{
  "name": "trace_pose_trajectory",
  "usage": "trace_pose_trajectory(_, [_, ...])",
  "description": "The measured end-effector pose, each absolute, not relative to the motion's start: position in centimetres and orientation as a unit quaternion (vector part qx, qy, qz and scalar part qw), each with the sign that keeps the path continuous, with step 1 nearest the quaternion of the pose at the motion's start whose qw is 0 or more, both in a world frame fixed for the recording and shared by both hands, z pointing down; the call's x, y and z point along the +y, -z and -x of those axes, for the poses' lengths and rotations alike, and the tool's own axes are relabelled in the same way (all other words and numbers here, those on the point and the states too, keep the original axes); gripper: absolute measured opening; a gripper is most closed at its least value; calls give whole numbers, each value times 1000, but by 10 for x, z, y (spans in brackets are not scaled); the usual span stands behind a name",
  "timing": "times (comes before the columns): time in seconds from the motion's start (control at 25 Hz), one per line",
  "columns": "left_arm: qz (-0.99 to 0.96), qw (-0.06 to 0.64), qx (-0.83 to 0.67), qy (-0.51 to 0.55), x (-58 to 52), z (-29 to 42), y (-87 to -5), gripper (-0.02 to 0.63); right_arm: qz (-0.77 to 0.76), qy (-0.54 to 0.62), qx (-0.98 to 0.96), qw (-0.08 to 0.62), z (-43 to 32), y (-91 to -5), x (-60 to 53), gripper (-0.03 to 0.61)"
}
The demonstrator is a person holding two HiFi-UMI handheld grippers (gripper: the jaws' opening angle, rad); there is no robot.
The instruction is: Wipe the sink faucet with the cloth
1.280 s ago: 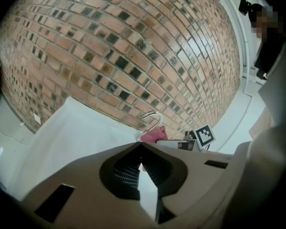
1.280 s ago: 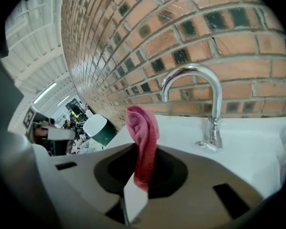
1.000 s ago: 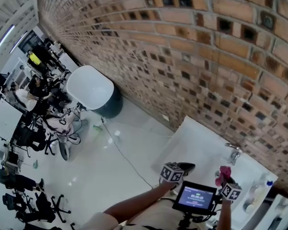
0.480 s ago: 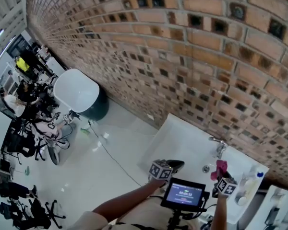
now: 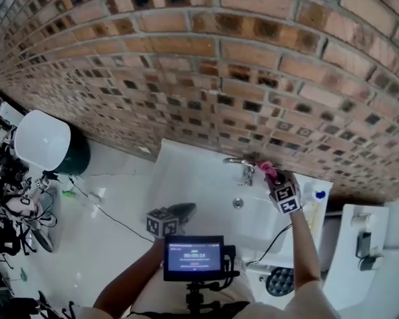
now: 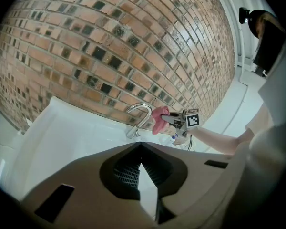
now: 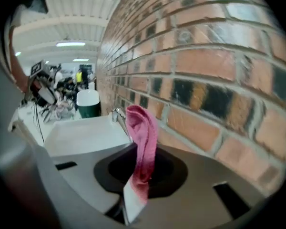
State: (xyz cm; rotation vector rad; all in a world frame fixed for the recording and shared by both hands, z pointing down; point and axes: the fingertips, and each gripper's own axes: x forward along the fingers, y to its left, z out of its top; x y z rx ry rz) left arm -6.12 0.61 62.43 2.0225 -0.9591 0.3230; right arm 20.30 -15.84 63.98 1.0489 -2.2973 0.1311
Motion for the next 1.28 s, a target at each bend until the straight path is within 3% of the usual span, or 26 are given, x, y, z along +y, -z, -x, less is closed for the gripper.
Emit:
trace_pose_trajectory(0.24, [-805,425,-392,-131,7,63,-625,-8,-268,31,-911,313,-132,-588,-186,63])
trace_pose_trajectory(0.44, [-799,427,-407,-114,4,67,-617,-8,-174,88,-897,397,-74,-595,-202,64])
trace_pose_trajectory(0.72, [-789,434,-422,-102,9,76,-626,-8,-122,79,-842,520,-13,-628,-221,63])
trace_pose_trajectory(0.92, [-778,442,-439,-86,9,92,-630,-7,-103,33,-802,587,12,-668,-224,63])
trace_pose_trajectory(1.16, [-772,446,-448,-64,10,105,-631,-8,-61,-118,-792,595,25,-695,-208,63])
trace_pose_trajectory(1.28, [-770,444,-454,-65,11,112,-631,-8,-77,-128,-795,588,13,-680,-211,63])
